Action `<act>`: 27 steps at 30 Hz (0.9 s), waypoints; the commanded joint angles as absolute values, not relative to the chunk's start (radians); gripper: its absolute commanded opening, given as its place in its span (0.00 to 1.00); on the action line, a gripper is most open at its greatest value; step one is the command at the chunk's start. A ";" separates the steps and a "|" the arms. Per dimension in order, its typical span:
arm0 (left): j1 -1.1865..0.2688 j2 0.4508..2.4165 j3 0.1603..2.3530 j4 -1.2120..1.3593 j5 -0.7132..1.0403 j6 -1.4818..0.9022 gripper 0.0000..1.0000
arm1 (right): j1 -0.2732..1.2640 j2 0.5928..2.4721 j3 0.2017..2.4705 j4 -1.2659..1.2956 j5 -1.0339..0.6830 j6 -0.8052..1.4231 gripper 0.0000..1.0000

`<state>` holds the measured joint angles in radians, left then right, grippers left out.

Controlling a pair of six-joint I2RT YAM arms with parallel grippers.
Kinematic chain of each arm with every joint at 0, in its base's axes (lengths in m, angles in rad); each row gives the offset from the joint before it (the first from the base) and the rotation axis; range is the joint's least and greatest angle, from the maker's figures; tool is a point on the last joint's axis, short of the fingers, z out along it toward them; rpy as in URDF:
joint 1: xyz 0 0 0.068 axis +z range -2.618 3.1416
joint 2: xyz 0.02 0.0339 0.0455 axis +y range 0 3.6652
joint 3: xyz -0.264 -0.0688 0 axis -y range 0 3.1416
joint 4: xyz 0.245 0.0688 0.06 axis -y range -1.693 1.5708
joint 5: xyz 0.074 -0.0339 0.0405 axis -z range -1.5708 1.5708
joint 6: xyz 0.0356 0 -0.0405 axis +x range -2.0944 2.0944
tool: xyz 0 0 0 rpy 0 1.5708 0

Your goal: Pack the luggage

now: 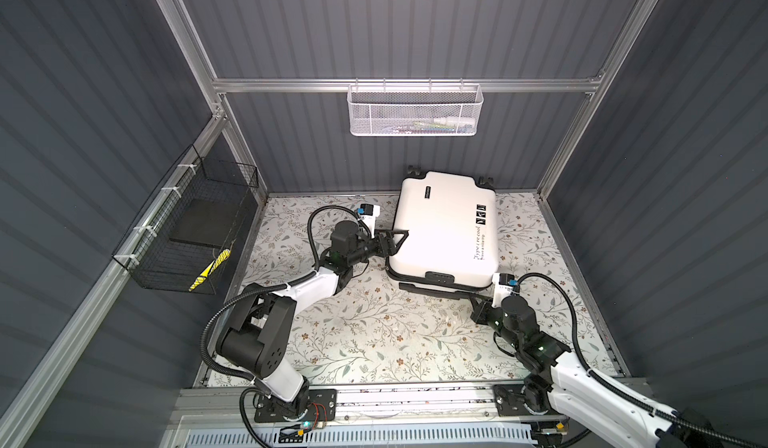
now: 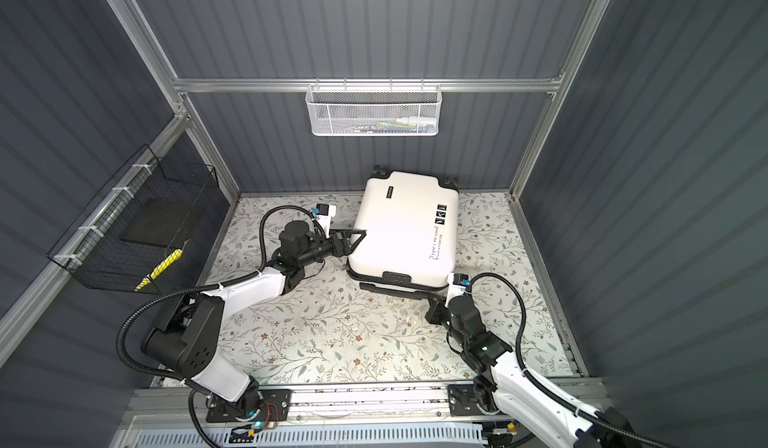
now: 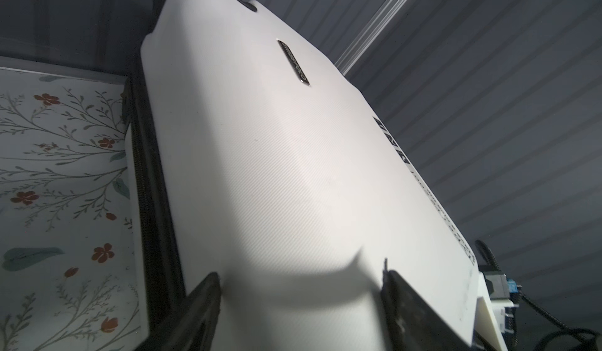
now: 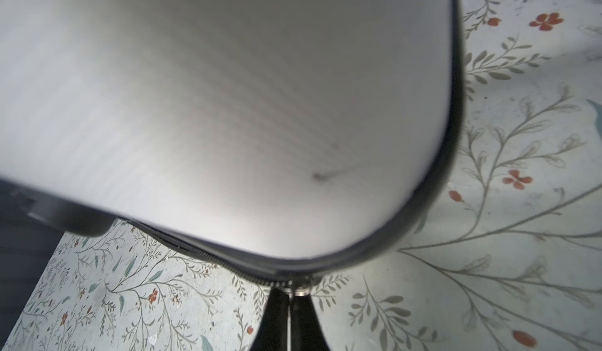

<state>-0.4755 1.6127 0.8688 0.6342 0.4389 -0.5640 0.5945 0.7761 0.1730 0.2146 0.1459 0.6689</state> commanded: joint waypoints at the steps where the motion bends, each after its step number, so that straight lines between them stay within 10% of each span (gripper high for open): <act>1: -0.545 1.624 0.811 0.593 0.507 -0.583 0.78 | 0.699 0.855 0.263 0.312 0.117 0.626 0.00; 10: -0.578 1.635 0.789 0.649 0.493 -0.607 0.76 | 0.815 1.036 0.344 0.413 0.179 0.626 0.00; 27: -0.488 1.622 0.872 0.473 0.474 -0.472 0.78 | 0.773 0.829 0.071 0.581 0.167 0.494 0.00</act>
<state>-0.4866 1.6077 0.8619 0.6472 0.3557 -0.5495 0.7719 0.8623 0.0757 0.5056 0.2737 0.5514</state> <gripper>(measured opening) 0.783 0.045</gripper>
